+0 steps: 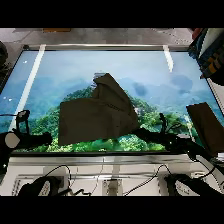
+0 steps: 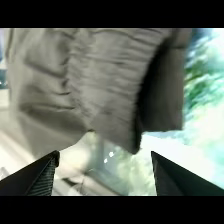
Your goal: Fold the clothes and pants, and hang the long-sleeved shirts on hangers.
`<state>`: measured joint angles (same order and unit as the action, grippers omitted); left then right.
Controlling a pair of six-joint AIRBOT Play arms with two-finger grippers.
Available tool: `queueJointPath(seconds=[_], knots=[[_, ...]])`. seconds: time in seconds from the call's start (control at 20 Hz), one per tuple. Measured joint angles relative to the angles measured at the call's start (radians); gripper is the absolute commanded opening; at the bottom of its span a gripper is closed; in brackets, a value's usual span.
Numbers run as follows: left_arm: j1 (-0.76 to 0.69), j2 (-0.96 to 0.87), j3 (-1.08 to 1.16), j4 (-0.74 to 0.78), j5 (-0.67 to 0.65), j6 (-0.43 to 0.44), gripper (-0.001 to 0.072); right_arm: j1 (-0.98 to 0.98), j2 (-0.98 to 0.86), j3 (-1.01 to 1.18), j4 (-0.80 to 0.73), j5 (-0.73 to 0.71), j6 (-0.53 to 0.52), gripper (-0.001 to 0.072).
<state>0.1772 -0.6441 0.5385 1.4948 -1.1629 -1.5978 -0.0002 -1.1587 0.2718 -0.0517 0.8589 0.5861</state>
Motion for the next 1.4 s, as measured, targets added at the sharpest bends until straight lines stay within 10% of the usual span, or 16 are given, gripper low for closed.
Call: queueJointPath(seconds=[0.9, 1.0, 1.35, 1.4], knots=[[0.000, 0.000, -0.006, -0.003, 0.048, -0.003, 0.0529, 0.000, -0.001, 0.004, 0.074, 0.162, 0.031, 0.0441], [0.000, 0.000, -0.006, -0.003, 0.048, -0.003, 0.0529, 0.000, -0.001, 0.004, 0.076, 0.181, 0.003, 0.0338], [0.000, 0.000, -0.006, -0.003, 0.048, -0.004, 0.0529, 0.000, -0.001, 0.004, 0.079, 0.084, -0.020, 0.0305], [0.000, 0.000, -0.006, -0.003, 0.048, -0.004, 0.0530, 0.000, -0.001, 0.004, 0.080, 0.073, -0.020, 0.0174]])
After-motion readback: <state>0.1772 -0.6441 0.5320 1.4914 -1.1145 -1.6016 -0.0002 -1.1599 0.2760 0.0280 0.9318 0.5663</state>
